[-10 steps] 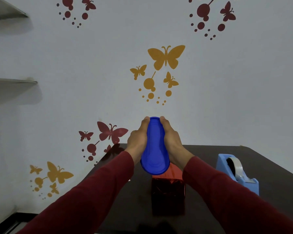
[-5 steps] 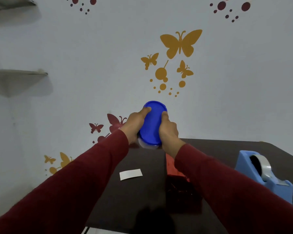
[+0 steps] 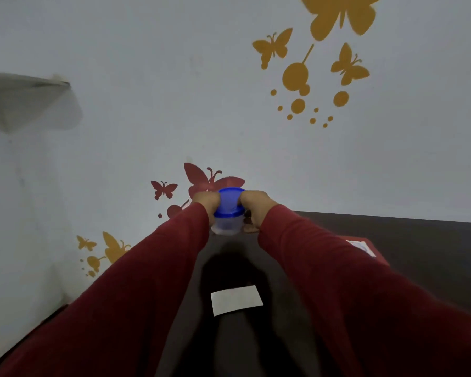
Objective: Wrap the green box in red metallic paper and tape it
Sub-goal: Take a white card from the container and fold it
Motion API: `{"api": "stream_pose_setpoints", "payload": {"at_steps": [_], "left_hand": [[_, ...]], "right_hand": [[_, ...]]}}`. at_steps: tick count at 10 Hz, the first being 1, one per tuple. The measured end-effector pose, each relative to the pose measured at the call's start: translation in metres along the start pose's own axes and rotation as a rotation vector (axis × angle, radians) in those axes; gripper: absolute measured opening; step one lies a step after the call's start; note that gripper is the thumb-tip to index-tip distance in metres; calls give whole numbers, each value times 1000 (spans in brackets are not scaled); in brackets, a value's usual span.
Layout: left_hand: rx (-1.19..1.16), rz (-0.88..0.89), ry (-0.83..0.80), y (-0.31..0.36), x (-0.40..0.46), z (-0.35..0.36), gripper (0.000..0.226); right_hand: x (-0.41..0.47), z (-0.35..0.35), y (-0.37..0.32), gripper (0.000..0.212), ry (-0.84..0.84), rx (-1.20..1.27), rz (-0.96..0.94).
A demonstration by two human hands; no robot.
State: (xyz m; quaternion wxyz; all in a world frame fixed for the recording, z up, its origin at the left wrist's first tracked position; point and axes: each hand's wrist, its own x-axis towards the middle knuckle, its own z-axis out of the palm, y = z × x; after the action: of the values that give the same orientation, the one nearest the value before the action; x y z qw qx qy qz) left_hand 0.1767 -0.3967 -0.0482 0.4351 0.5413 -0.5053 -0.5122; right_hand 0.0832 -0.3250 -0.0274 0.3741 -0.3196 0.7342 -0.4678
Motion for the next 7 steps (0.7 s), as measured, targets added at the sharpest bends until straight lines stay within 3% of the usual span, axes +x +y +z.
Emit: {"api": "stream_pose_setpoints", "payload": {"at_steps": [2, 4, 5, 6, 7], "left_hand": [[305, 12, 59, -27, 67, 17, 32], [442, 64, 70, -26, 61, 16, 32], [438, 216, 125, -15, 38, 13, 32], [331, 361, 140, 2, -1, 15, 20], [225, 433, 48, 23, -51, 23, 21]], "right_hand": [[73, 25, 20, 54, -9, 35, 40], [80, 27, 27, 46, -35, 62, -3], [61, 11, 22, 47, -116, 104, -64], [35, -12, 14, 42, -90, 213, -118], [-10, -51, 12, 17, 38, 330, -171]]}}
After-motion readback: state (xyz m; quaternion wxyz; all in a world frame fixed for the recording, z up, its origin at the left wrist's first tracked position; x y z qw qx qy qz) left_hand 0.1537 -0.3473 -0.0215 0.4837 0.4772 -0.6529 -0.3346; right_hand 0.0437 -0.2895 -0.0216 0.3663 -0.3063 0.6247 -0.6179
